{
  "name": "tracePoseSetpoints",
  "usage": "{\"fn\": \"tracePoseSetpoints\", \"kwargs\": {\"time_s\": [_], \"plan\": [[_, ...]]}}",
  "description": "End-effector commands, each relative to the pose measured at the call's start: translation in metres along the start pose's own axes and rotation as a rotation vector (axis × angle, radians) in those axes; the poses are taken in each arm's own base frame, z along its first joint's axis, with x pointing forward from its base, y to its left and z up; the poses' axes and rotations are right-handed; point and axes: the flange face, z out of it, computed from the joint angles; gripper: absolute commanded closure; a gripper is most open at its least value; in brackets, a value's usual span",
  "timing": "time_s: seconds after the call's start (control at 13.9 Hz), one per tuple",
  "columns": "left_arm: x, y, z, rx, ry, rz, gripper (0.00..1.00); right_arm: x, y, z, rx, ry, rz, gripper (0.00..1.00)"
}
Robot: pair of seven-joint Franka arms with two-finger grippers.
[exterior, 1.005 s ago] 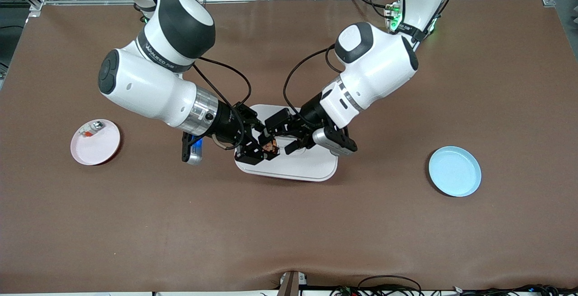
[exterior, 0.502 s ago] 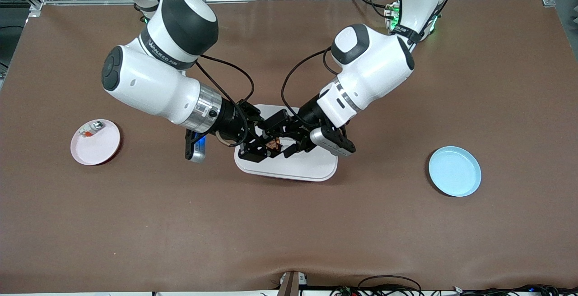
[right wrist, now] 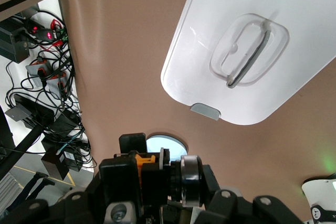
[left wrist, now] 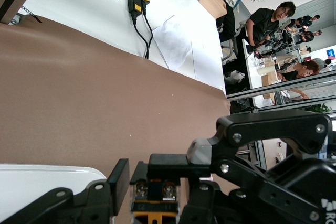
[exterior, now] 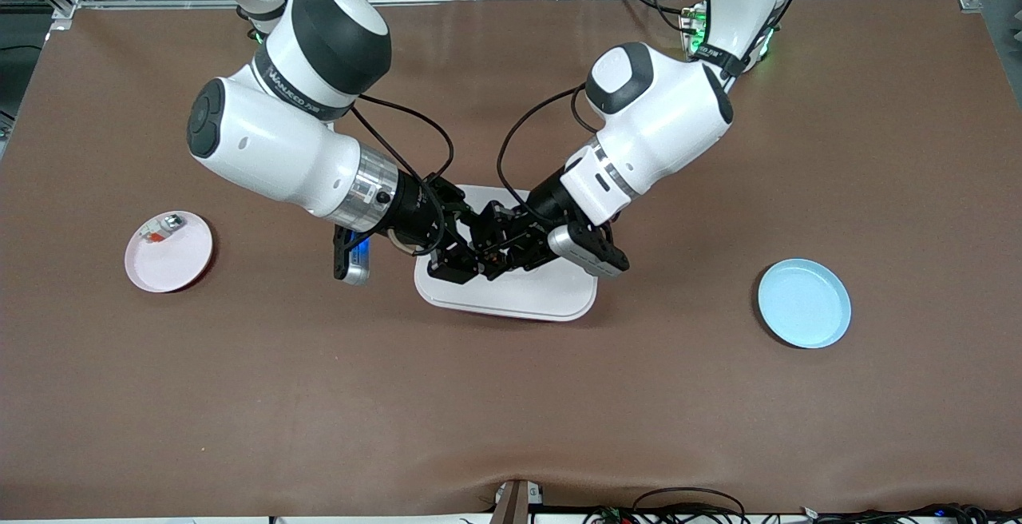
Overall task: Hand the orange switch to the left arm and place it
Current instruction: 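Grasp the orange switch with the left gripper beside the right gripper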
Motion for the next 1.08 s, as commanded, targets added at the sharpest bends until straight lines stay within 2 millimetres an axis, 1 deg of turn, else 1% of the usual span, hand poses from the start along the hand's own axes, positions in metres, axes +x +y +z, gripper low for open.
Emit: {"fn": "tracePoseSetpoints", "kwargs": {"time_s": [0.0, 0.29, 0.36, 0.5, 0.57, 0.79, 0.86, 0.93, 1.0], "plan": [[0.0031, 0.0070, -0.0015, -0.012, 0.020, 0.007, 0.50, -0.0062, -0.0038, -0.0018, 0.004, -0.014, 0.011, 1.00], [0.0039, 0.0074, -0.0031, -0.012, 0.022, 0.009, 0.50, -0.0062, -0.0038, -0.0018, 0.004, -0.014, 0.009, 1.00], [0.0031, 0.0080, -0.0027, -0.013, 0.021, 0.006, 0.59, -0.0053, -0.0042, -0.0023, 0.005, -0.014, 0.010, 1.00], [0.0031, 0.0079, -0.0027, -0.014, 0.021, 0.002, 0.89, -0.0053, -0.0042, -0.0023, 0.005, -0.014, 0.011, 1.00], [0.0026, 0.0088, -0.0032, -0.020, 0.020, -0.008, 1.00, -0.0053, -0.0042, -0.0023, 0.005, -0.014, 0.011, 1.00], [0.0026, 0.0087, -0.0032, -0.021, 0.020, -0.013, 1.00, -0.0059, -0.0040, -0.0032, 0.005, -0.014, 0.010, 1.00], [0.0026, 0.0087, -0.0032, -0.021, 0.020, -0.013, 1.00, -0.0042, -0.0048, -0.0043, 0.006, -0.015, 0.013, 0.90], [0.0026, 0.0087, -0.0032, -0.021, 0.020, -0.013, 1.00, -0.0057, -0.0044, -0.0048, 0.007, -0.015, 0.012, 0.03], [0.0026, 0.0087, -0.0032, -0.021, 0.020, -0.013, 1.00, -0.0050, -0.0049, -0.0065, 0.010, -0.013, 0.012, 0.00]]}}
